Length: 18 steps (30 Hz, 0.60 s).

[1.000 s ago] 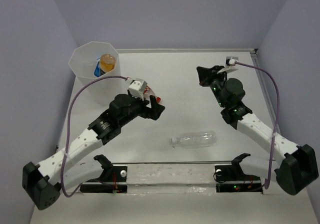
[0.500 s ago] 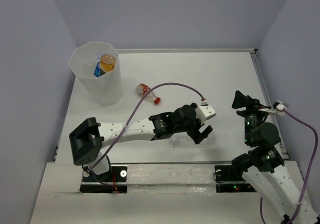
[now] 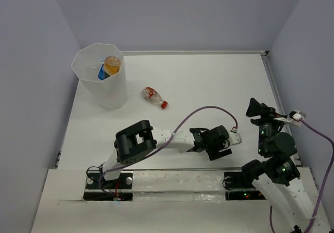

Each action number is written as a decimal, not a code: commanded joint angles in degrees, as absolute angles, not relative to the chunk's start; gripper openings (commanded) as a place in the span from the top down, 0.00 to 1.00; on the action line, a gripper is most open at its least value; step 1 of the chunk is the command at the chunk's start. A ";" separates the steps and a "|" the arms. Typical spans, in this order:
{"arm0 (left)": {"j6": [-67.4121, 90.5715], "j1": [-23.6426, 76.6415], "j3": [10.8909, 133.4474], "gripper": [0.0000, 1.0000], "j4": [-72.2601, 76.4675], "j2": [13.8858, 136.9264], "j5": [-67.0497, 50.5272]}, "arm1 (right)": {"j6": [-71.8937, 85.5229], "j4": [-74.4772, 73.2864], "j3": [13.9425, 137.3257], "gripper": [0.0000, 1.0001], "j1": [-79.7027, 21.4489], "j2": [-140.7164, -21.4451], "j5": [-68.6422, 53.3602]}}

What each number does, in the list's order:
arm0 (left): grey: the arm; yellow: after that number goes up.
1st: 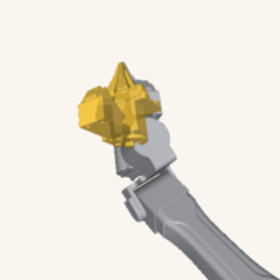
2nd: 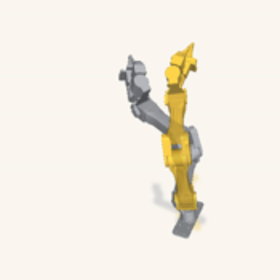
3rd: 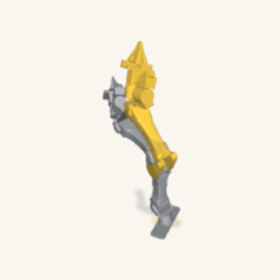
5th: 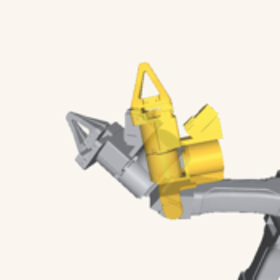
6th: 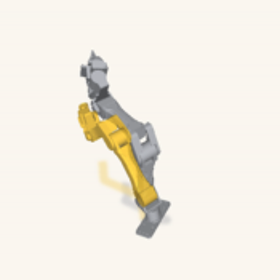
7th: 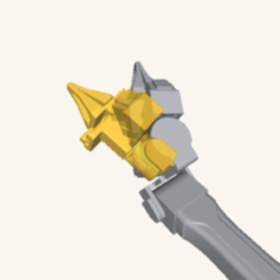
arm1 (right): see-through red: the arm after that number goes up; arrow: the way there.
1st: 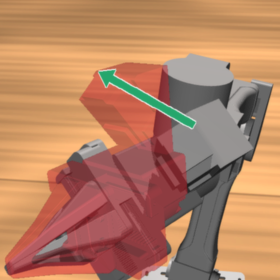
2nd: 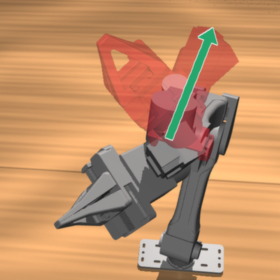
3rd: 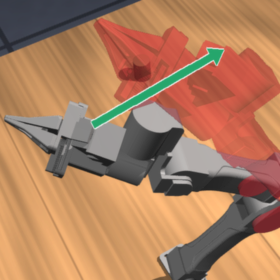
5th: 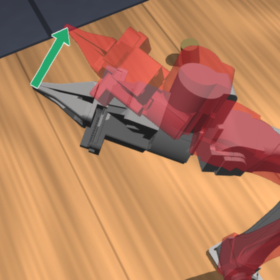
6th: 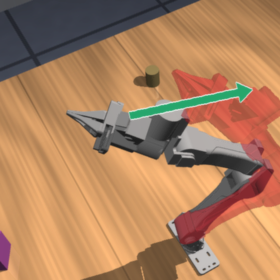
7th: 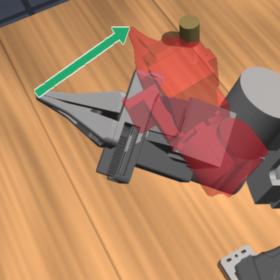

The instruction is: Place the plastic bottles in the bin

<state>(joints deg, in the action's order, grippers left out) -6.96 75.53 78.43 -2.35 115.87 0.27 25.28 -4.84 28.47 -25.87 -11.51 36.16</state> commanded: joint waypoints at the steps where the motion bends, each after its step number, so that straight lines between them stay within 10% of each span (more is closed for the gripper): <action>1: -9.31 75.50 82.61 0.33 -5.89 114.96 4.91 | 24.61 -2.82 29.79 0.36 -25.75 -11.77 34.02; 10: -8.00 74.62 77.62 0.64 -3.60 100.32 16.07 | 25.22 -0.62 31.20 0.36 -25.75 -21.42 24.71; 18: -0.99 61.74 72.78 0.63 -0.27 74.12 23.12 | 26.46 8.34 29.54 0.34 -25.75 -28.91 18.73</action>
<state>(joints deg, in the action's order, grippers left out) -5.72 69.93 73.82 -4.89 88.23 16.86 26.00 -0.30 29.15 -25.87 -27.90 22.52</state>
